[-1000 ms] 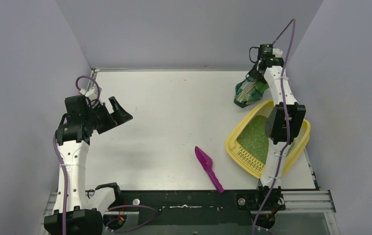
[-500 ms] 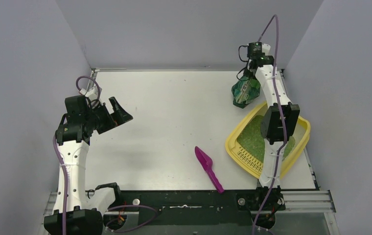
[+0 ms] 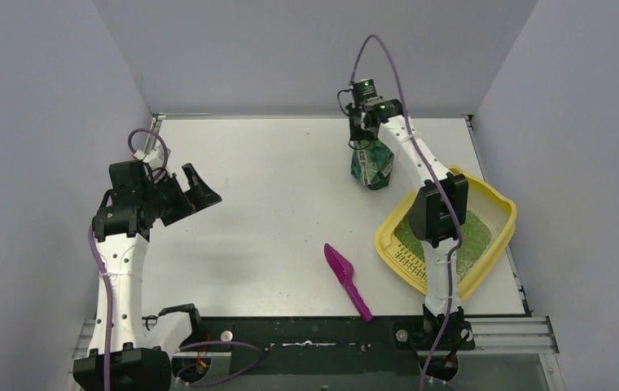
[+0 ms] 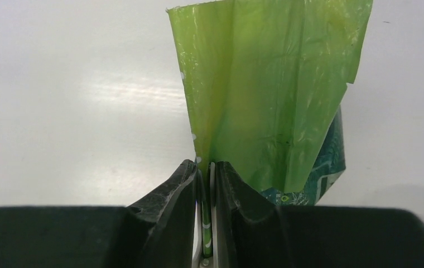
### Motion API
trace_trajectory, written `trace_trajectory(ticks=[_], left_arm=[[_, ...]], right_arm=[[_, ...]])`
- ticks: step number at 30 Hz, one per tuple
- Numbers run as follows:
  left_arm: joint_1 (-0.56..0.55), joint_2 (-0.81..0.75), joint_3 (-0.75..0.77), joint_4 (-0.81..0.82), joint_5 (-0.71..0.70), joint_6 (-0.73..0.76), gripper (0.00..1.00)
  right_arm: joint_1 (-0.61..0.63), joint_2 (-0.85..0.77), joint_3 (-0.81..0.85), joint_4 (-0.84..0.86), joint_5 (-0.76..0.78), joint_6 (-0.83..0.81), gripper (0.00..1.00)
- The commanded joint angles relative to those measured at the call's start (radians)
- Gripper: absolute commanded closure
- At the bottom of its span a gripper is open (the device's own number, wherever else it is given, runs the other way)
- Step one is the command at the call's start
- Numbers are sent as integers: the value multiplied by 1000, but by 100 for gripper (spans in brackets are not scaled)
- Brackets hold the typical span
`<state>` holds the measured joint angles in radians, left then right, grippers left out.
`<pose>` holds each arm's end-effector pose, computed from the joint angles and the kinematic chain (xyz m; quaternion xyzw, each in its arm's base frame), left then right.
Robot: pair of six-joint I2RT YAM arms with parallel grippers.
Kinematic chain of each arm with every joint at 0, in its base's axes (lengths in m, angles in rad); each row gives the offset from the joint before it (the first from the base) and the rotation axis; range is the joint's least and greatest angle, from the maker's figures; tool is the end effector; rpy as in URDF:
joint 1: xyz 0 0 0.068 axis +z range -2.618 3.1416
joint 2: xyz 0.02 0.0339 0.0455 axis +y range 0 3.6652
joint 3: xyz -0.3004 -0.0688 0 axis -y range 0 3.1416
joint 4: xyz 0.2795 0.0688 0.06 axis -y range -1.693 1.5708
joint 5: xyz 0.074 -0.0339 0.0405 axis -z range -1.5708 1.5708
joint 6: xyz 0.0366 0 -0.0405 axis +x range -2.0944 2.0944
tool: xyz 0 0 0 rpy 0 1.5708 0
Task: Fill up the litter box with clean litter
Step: Move the cat litter bag to the center of the board.
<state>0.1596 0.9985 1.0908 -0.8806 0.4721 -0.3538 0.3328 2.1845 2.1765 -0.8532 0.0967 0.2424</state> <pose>0.2053 0.0162 0.3759 -0.1419 0.8920 -0.2511 0.3481 0.5162 0.1747 0.3331 -0.0255 0.9364 0.0550 0.3456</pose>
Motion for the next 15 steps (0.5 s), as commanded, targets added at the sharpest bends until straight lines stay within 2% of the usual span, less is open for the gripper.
trace_trajectory(ticks=[1,15], left_arm=[[0,-16,26,-1,-14,24,3],[6,-48,29,-30,-152,10,3]], right_arm=[[150,-111,-18,24,-134,-71,100],[431,-197,-95,21,-241,-174,100]])
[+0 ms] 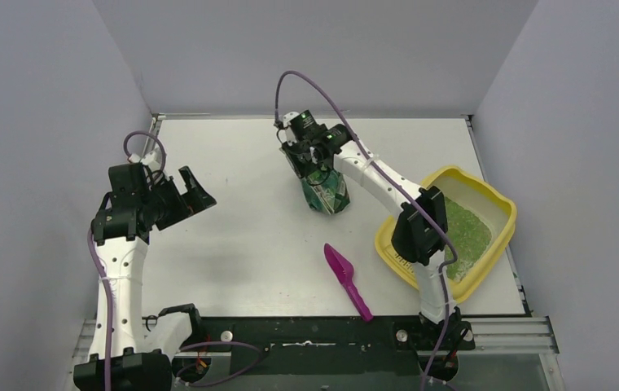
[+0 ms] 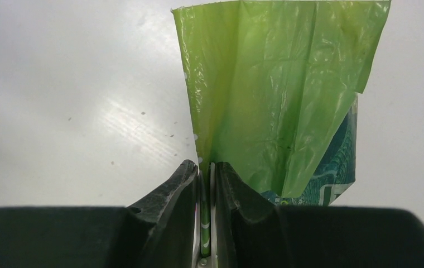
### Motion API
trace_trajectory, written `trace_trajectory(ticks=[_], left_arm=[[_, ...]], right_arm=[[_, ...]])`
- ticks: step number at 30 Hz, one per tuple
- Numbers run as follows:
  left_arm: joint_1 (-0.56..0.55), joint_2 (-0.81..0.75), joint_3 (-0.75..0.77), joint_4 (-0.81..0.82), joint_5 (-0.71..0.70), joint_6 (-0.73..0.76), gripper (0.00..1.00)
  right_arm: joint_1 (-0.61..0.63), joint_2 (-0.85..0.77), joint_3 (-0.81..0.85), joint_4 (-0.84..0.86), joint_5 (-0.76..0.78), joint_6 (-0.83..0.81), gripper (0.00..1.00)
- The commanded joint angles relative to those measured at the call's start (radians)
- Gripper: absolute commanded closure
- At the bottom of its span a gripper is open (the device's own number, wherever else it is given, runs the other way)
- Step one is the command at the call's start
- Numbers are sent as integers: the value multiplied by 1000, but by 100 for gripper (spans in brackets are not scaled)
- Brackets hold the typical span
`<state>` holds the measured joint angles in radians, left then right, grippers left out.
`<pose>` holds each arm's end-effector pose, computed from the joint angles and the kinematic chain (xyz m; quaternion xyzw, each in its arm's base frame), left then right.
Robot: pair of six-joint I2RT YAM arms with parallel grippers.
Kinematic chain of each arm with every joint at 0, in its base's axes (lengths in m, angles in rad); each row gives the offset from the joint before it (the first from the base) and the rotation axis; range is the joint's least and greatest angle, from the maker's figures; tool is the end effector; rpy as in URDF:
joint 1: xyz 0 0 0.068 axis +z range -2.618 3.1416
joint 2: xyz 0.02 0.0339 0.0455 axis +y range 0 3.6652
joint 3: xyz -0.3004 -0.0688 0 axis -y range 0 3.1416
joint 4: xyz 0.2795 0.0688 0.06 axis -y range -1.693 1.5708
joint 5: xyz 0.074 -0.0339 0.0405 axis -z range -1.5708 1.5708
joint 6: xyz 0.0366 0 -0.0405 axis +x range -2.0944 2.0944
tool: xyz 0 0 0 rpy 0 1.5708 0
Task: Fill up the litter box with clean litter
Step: Move the cat litter bag to the center of the board.
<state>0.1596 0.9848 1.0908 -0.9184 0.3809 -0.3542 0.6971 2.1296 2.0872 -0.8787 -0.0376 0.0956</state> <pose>0.1993 0.0183 0.3746 -0.1640 0.9000 -0.2103 0.3447 0.4039 0.3400 0.3283 -0.2864 0.9032 0.1396 0.2875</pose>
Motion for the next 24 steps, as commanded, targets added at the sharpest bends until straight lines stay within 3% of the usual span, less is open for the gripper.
trace_trajectory(ticks=[1,14,24], left_arm=[[7,-37,33,8,-69,9,3],[9,-108,36,60,-92,55,3],[8,-174,-23,194,137,163,3]], right_arm=[[80,-154,-13,53,-131,-31,100],[153,-304,-116,113,-452,-116,100],[155,-306,-142,49,-529,-235,100]])
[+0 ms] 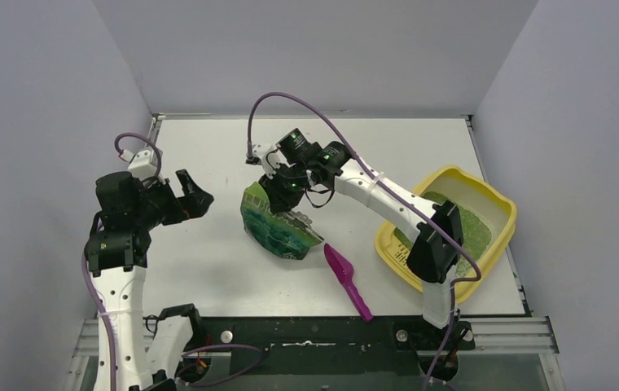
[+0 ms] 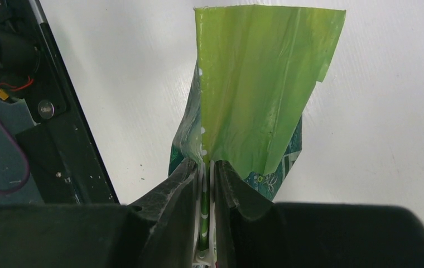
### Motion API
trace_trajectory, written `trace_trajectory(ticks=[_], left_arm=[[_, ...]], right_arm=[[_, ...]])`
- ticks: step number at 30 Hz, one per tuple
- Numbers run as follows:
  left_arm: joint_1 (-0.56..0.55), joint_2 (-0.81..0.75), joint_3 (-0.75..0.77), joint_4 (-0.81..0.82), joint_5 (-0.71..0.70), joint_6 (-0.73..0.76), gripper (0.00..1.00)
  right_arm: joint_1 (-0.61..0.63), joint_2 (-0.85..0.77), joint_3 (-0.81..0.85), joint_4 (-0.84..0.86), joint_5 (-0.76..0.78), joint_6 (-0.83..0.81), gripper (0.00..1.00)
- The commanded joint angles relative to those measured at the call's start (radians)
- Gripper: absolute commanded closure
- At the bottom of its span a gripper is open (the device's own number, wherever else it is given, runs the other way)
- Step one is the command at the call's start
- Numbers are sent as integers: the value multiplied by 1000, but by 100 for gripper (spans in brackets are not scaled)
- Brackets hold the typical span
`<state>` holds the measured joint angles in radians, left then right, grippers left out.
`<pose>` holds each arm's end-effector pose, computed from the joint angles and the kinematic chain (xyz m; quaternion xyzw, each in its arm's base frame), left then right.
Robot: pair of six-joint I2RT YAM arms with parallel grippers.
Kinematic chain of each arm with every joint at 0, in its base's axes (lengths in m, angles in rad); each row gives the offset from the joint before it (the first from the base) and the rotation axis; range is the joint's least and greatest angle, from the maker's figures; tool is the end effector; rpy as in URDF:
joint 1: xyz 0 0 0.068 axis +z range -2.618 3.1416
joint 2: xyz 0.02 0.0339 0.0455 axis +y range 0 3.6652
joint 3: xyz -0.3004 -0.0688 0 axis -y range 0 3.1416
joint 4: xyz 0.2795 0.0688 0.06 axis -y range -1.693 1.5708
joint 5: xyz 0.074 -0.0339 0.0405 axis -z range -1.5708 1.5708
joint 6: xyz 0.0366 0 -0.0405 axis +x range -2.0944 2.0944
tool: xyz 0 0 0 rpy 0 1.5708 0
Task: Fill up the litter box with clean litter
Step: Move the cat litter bag to the center of the board, then move the litter box to the center of the board.
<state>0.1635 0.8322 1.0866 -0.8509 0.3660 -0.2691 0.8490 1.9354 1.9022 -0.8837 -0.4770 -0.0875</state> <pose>0.1626 0.0136 0.4033 -0.1033 0.8670 -0.1849 0.4512 0.3001 0.3663 0.3603 -0.4830 0.7869 0.3237 0.2066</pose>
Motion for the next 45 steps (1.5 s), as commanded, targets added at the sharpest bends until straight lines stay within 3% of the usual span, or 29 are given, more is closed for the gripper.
trace_trajectory(ticks=[1,3,8,11,14,18,21,25,28,31,33,39,43,45], left_arm=[[4,-22,-30,146,189,90,3],[3,-15,-60,206,268,104,3],[-3,30,-128,412,417,91,8],[-16,83,-172,592,507,96,12],[-66,163,-153,664,546,175,12],[-214,274,-43,498,535,472,8],[-280,324,12,401,527,648,5],[-315,363,59,317,477,776,3],[-345,416,117,192,476,899,3],[-386,479,176,39,401,1021,3],[-409,520,192,-14,345,1060,4],[-438,589,201,-72,190,1076,17],[-440,609,205,-78,175,1073,46],[-441,610,201,-67,183,1057,54]], right_arm=[[3,-112,43,55,-88,-50,100],[2,-115,38,62,-53,-51,96],[-13,-107,24,67,19,-21,74],[-24,-114,-5,88,10,5,61],[-29,-136,-34,127,-11,30,51],[-53,-183,-72,168,-21,69,39],[-91,-253,-134,209,8,115,35],[-209,-426,-289,284,69,224,31],[-287,-562,-390,267,332,342,22],[-375,-662,-442,142,662,490,7],[-474,-706,-480,58,748,597,2],[-730,-745,-613,-48,703,675,0],[-871,-729,-728,52,502,659,0],[-917,-705,-767,105,424,671,0]])
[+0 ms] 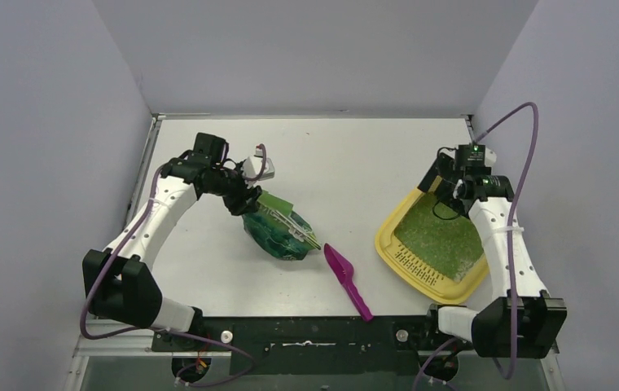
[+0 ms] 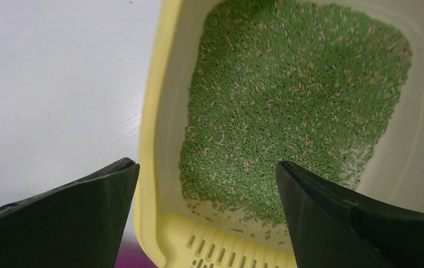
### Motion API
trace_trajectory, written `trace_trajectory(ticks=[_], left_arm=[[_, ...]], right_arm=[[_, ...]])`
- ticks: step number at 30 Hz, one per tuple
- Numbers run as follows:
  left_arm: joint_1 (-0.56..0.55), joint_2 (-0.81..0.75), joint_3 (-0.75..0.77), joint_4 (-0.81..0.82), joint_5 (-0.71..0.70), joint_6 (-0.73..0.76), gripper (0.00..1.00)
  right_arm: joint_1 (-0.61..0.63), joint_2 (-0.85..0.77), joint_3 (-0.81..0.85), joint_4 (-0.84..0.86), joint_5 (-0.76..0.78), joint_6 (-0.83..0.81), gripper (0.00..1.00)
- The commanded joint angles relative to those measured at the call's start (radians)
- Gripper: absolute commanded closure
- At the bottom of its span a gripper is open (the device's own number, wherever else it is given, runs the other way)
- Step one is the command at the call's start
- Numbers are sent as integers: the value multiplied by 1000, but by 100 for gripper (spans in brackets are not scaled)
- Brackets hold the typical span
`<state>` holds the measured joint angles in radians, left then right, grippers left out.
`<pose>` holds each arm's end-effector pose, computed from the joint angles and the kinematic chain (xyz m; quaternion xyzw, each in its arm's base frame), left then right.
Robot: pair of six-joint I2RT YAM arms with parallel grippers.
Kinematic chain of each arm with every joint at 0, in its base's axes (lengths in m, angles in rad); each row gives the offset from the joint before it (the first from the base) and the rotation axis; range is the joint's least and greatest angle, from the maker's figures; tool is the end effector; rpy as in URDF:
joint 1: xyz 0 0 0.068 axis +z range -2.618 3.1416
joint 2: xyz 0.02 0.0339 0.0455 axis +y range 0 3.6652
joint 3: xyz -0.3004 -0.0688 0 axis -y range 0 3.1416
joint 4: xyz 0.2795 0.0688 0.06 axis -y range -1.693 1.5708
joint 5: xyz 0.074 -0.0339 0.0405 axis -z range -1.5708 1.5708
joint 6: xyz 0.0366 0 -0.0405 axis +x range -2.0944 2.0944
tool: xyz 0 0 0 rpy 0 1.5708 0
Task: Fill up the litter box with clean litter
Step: Move the litter box to the center of the board.
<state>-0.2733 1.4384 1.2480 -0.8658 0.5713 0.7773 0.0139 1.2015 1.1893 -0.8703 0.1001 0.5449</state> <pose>0.3006 -0.1048 0.3261 0.5274 0.7668 -0.2030 0.3044 0.2619 0.0000 0.3650 0.2630 0.9028 0.0477 0.3369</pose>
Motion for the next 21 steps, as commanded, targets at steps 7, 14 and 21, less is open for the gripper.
trace_trajectory(ticks=[7,14,21], left_arm=[[-11,26,44,-79,3,-15,80],[-14,69,86,-123,21,-48,96],[-15,93,134,-185,50,-64,100]], right_arm=[[-106,128,-131,332,-314,23,0],[-106,195,-170,465,-377,58,0],[-99,254,-229,597,-429,95,0]])
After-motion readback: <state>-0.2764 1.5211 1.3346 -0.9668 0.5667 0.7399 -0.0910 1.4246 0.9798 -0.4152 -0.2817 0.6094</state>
